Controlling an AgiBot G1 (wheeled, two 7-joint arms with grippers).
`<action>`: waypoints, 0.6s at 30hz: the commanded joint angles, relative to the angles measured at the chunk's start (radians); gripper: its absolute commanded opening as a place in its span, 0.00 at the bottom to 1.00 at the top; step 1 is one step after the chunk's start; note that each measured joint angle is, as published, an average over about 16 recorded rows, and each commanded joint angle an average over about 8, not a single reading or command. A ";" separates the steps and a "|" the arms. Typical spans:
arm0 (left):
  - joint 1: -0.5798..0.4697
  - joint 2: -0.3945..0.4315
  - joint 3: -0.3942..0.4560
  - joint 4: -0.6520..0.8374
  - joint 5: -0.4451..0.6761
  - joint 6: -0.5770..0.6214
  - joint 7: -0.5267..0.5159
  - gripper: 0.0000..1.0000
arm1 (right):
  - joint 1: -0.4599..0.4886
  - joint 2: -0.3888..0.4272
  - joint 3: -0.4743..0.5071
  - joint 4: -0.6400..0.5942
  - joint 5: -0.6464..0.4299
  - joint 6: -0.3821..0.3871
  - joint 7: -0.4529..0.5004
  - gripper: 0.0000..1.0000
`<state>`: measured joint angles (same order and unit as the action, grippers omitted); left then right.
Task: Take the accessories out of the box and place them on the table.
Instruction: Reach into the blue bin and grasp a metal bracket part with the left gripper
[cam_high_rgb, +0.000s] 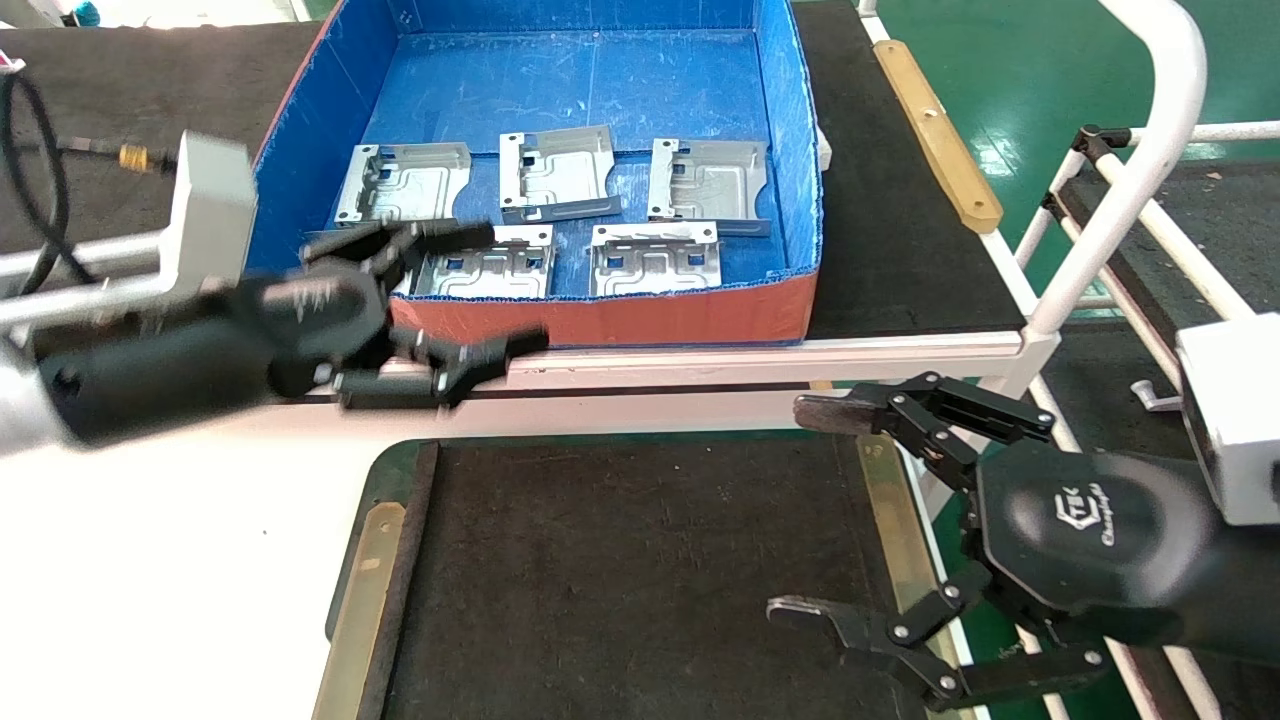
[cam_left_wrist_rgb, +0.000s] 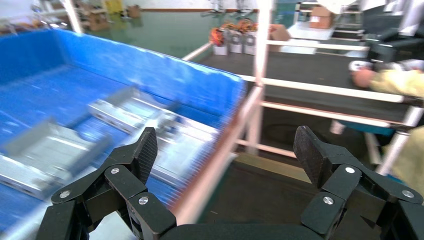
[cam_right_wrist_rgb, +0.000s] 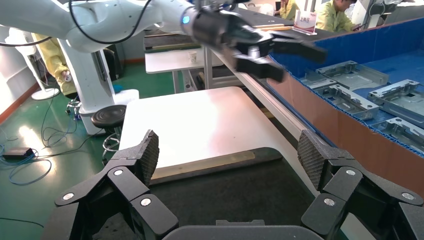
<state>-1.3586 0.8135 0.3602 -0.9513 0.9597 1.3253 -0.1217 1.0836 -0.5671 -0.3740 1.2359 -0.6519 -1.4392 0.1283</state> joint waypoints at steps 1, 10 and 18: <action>-0.038 0.026 0.008 0.046 0.025 -0.022 0.011 1.00 | 0.000 0.000 0.000 0.000 0.000 0.000 0.000 1.00; -0.182 0.113 0.035 0.267 0.113 -0.069 0.118 1.00 | 0.000 0.000 0.000 0.000 0.000 0.000 0.000 1.00; -0.295 0.189 0.058 0.481 0.175 -0.143 0.173 1.00 | 0.000 0.000 0.000 0.000 0.000 0.000 0.000 1.00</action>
<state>-1.6485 1.0029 0.4182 -0.4772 1.1329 1.1775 0.0464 1.0836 -0.5671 -0.3740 1.2359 -0.6519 -1.4392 0.1283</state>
